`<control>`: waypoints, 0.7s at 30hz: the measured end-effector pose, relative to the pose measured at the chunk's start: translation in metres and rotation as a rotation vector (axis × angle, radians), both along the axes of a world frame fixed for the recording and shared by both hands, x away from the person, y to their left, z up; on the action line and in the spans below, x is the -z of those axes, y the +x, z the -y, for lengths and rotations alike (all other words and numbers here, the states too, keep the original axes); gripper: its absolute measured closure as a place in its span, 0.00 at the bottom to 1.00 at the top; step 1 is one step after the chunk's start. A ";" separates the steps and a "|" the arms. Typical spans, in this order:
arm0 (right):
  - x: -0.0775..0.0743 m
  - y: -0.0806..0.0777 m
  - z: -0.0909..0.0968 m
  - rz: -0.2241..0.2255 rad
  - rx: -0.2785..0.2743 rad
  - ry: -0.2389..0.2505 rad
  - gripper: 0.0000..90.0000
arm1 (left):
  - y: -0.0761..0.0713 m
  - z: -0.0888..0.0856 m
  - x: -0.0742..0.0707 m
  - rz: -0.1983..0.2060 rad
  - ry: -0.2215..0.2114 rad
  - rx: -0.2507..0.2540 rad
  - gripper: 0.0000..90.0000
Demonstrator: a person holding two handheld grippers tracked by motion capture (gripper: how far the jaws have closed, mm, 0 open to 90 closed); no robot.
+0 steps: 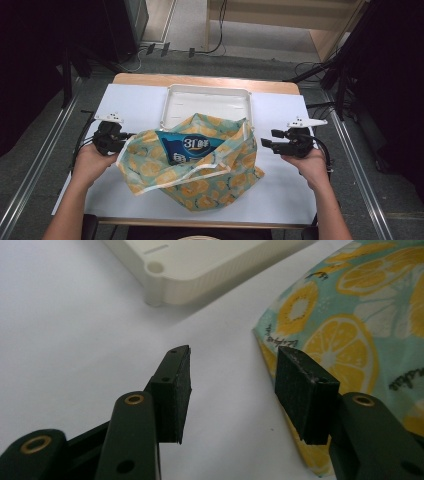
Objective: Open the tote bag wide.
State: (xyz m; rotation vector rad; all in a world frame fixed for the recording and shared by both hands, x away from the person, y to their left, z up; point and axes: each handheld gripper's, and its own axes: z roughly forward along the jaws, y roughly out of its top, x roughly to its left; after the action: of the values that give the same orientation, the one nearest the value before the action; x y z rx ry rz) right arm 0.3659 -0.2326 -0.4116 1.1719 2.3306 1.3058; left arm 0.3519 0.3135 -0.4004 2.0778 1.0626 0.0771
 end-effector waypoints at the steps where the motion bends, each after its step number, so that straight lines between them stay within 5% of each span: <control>1: -0.003 0.002 0.000 -0.028 -0.002 0.022 0.53 | 0.000 -0.001 -0.001 -0.005 -0.020 -0.008 0.55; 5: -0.008 0.008 -0.002 -0.061 -0.038 0.055 0.55 | -0.006 -0.004 -0.005 -0.007 -0.052 0.019 0.51; 8: -0.010 0.008 -0.005 -0.040 -0.058 0.038 0.55 | -0.009 -0.002 -0.007 -0.002 -0.041 0.045 0.50; 13: -0.013 0.007 -0.009 -0.035 -0.073 0.028 0.55 | -0.011 -0.003 -0.010 0.008 -0.085 0.075 0.48; 21: -0.014 0.008 -0.011 -0.035 -0.072 0.039 0.54 | -0.014 -0.001 -0.010 0.016 -0.076 0.085 0.45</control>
State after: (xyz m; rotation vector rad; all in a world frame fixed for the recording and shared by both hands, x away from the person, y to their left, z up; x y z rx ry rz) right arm 0.3742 -0.2217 -0.3976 1.1411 2.4040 1.3707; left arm 0.3384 0.3147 -0.3908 2.0483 0.9518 0.0104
